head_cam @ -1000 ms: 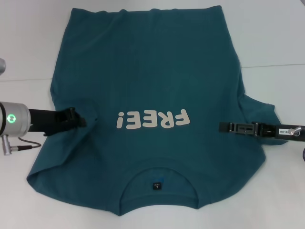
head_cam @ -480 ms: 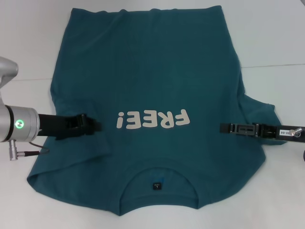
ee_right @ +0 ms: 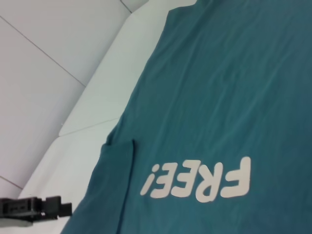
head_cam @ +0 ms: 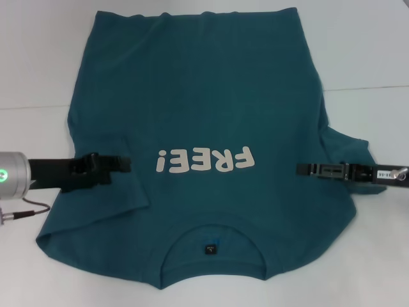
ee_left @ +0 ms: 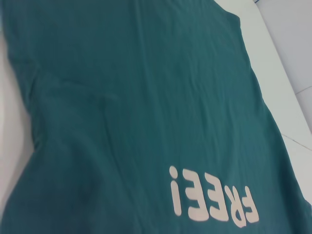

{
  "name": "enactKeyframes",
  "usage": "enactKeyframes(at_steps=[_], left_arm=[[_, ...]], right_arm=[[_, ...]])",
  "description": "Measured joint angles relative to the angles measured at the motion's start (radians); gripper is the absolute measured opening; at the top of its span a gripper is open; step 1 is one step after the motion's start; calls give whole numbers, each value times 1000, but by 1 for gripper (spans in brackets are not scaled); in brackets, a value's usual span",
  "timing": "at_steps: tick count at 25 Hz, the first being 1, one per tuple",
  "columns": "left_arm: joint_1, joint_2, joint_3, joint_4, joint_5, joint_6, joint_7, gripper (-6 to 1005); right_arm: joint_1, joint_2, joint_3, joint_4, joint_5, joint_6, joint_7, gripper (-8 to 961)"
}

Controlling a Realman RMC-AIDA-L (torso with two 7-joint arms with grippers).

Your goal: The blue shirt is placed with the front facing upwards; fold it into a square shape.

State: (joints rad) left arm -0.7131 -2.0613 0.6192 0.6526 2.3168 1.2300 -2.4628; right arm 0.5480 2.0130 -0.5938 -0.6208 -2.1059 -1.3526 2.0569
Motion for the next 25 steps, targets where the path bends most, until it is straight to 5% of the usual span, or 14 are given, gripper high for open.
enactKeyframes(at_steps=[2, 7, 16, 25], left_arm=[[14, 0, 0, 7, -12, 15, 2, 605], [59, -13, 2, 54, -57, 63, 11, 602], [130, -32, 5, 125, -110, 171, 48, 600], [167, -33, 0, 130, -114, 187, 74, 600]], right_arm=[[3, -6, 6, -8, 1, -18, 19, 941], [12, -47, 11, -25, 1, -62, 99, 942], [14, -179, 4, -26, -20, -64, 288, 941], [62, -250, 5, -32, -221, -27, 396, 942]])
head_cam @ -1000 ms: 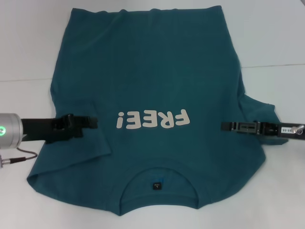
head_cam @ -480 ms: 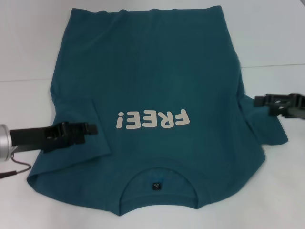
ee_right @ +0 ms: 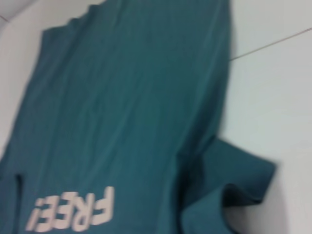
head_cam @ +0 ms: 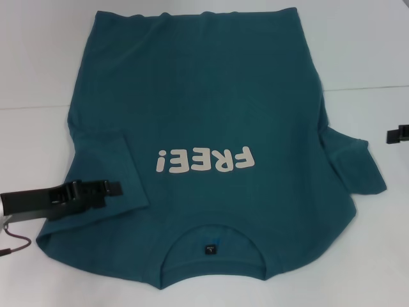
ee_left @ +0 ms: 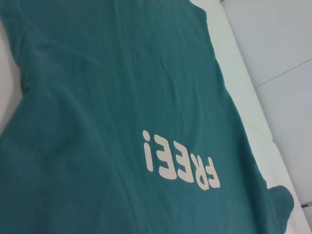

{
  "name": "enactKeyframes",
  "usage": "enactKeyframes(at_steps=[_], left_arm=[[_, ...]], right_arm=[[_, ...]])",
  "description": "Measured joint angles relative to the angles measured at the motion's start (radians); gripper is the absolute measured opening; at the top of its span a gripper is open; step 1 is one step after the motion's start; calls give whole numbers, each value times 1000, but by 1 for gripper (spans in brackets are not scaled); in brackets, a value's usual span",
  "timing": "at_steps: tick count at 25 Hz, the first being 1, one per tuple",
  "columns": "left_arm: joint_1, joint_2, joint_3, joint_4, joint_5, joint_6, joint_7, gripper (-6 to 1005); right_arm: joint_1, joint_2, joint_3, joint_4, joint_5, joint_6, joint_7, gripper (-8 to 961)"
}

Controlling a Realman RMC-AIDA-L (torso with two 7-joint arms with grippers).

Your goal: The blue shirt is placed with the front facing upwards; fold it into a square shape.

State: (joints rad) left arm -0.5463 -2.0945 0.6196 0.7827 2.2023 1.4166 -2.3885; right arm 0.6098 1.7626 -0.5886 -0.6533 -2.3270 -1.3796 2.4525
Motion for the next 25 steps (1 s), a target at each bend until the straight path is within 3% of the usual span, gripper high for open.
enactKeyframes(at_steps=[6, 17, 25], left_arm=[[6, -16, 1, 3, -18, 20, 12, 600], [14, -31, 1, 1, -36, 19, 22, 600], [12, -41, 0, -2, -36, 5, 25, 600]], right_arm=[[32, 0, 1, -4, -96, 76, 12, 942], [87, 56, -5, 112, -102, 222, 13, 942], [141, 82, -51, 181, -102, 326, 13, 941]])
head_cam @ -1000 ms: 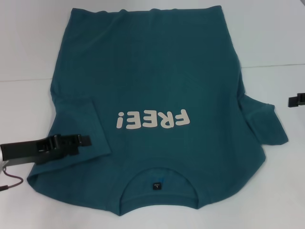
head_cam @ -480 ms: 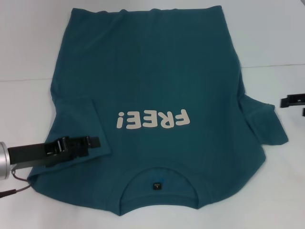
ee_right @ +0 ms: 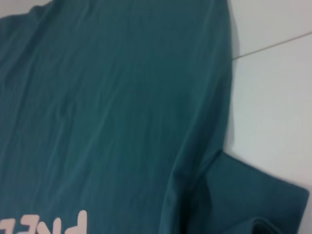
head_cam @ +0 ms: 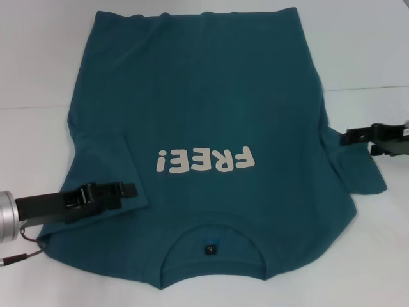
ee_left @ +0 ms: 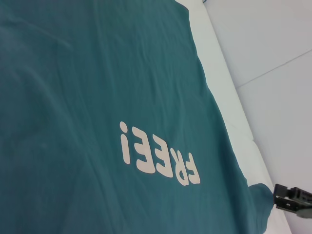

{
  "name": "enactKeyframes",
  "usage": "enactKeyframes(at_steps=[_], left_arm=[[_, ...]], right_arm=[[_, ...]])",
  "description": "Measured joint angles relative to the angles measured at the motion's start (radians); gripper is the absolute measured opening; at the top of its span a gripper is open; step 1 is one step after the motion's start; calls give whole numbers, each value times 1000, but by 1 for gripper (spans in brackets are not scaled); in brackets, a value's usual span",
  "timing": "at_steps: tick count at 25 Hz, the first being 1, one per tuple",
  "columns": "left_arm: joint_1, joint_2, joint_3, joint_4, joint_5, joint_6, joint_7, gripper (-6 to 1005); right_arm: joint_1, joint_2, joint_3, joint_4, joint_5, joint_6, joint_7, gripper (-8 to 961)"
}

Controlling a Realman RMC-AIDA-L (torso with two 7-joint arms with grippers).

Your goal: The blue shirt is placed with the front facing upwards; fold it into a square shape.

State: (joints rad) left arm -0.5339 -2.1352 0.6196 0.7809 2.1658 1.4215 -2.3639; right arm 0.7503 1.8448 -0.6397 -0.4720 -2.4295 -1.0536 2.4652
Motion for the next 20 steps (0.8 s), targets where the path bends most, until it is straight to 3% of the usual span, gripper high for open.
enactKeyframes(at_steps=[9, 14, 20], left_arm=[[-1, -3, 1, -4, -12, -12, 6, 601], [3, -4, 2, -5, -25, -13, 8, 601], [2, -5, 5, -7, -26, -13, 8, 601]], right_arm=[[26, 36, -60, 40, 0, 94, 2, 941], [19, 43, -49, 29, 14, 98, 2, 941], [-1, 46, -41, 11, 34, 91, 9, 784]])
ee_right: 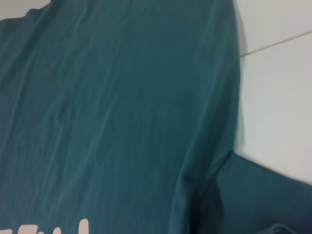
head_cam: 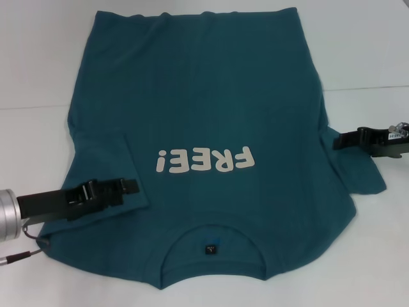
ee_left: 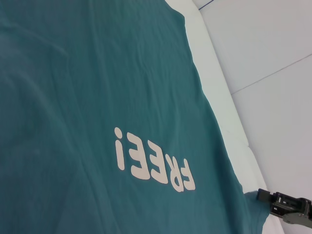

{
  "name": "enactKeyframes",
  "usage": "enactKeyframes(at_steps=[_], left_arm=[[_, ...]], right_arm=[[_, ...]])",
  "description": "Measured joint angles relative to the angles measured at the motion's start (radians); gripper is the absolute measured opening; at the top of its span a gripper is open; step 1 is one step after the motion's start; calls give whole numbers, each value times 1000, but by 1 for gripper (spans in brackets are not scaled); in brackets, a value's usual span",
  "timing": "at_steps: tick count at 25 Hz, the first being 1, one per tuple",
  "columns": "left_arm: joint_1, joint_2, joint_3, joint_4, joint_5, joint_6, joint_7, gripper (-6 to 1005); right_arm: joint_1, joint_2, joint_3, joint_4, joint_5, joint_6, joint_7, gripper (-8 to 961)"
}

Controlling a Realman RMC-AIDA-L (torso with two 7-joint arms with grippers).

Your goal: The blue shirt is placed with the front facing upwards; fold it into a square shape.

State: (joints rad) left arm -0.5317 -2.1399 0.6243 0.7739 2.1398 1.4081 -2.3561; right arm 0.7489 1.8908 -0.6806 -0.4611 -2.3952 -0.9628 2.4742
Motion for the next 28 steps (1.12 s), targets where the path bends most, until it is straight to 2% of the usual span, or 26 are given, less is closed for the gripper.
enactKeyframes(at_steps=[5, 13, 15, 19, 24, 28], left_arm=[[-3, 0, 1, -1, 0, 0, 0, 601], [-2, 0, -2, -1, 0, 0, 0, 600], [-2, 0, -2, -1, 0, 1, 0, 600], [0, 0, -3, -1, 0, 4, 0, 600], [4, 0, -4, -1, 0, 2, 0, 600], [9, 1, -5, -1, 0, 6, 0, 600]], right_arm=[[-1, -6, -4, 0, -2, -8, 5, 585], [-1, -17, -5, -3, -4, -25, 17, 331], [-5, -35, -7, -8, -16, -41, 33, 252], [-18, -50, -8, -46, -35, -67, 61, 95], [-29, -54, -4, -95, -74, -81, 80, 12], [-17, -54, -9, -132, -166, -73, 117, 12]])
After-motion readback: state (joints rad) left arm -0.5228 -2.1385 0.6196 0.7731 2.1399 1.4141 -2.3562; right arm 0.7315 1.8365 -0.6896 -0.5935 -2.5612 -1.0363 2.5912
